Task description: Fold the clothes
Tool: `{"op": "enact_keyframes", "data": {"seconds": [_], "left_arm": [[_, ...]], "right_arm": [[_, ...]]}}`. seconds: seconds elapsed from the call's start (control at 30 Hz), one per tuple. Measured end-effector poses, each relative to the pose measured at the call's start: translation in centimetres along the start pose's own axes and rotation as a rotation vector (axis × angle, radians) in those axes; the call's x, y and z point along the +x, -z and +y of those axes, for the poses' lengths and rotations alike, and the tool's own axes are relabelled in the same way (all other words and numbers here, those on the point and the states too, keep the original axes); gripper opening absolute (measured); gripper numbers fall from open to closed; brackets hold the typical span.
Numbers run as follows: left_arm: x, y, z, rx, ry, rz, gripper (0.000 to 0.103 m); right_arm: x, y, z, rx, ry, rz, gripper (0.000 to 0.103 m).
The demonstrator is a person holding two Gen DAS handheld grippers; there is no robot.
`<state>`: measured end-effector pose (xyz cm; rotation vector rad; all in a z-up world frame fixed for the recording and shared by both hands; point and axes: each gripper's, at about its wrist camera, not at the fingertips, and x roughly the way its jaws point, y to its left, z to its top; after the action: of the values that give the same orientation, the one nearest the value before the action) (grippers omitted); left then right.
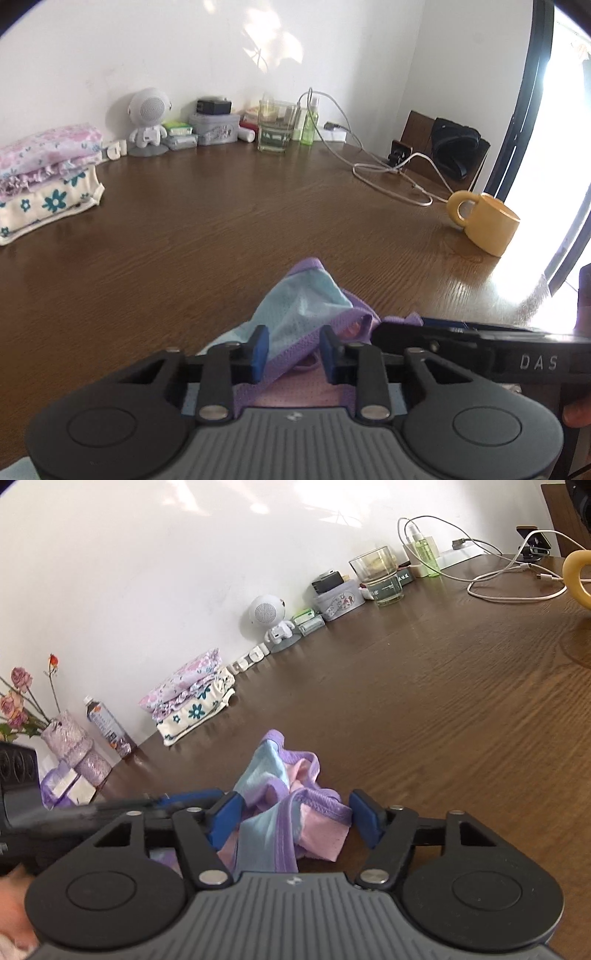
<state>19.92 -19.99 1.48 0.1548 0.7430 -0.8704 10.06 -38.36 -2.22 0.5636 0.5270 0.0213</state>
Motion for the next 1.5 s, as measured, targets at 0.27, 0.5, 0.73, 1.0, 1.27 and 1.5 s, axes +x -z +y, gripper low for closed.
{"op": "enact_keyframes", "data": {"seconds": [0.27, 0.5, 0.73, 1.0, 1.27, 1.5], "left_arm": [[0.4, 0.8, 0.1, 0.021, 0.018, -0.01, 0.026], [0.3, 0.9, 0.5, 0.003, 0.035, -0.026, 0.026], [-0.1, 1.0, 0.7, -0.014, 0.05, -0.037, 0.026], [-6.7, 1.4, 1.5, -0.003, -0.007, -0.148, 0.029], [-12.4, 5.9, 4.7, -0.043, -0.154, -0.13, 0.029], [-15.8, 8.9, 6.4, -0.098, -0.187, -0.158, 0.03]], "right_arm": [[1.7, -0.1, 0.6, 0.022, -0.014, -0.009, 0.051], [2.2, -0.5, 0.2, 0.04, -0.012, -0.015, 0.051], [2.7, -0.6, 0.3, 0.018, 0.011, 0.01, 0.02], [2.0, -0.6, 2.1, -0.121, 0.028, -0.004, 0.01], [0.8, -0.1, 6.2, -0.395, 0.079, -0.056, 0.01], [0.0, 1.8, 11.4, -0.645, 0.081, -0.097, 0.01]]}}
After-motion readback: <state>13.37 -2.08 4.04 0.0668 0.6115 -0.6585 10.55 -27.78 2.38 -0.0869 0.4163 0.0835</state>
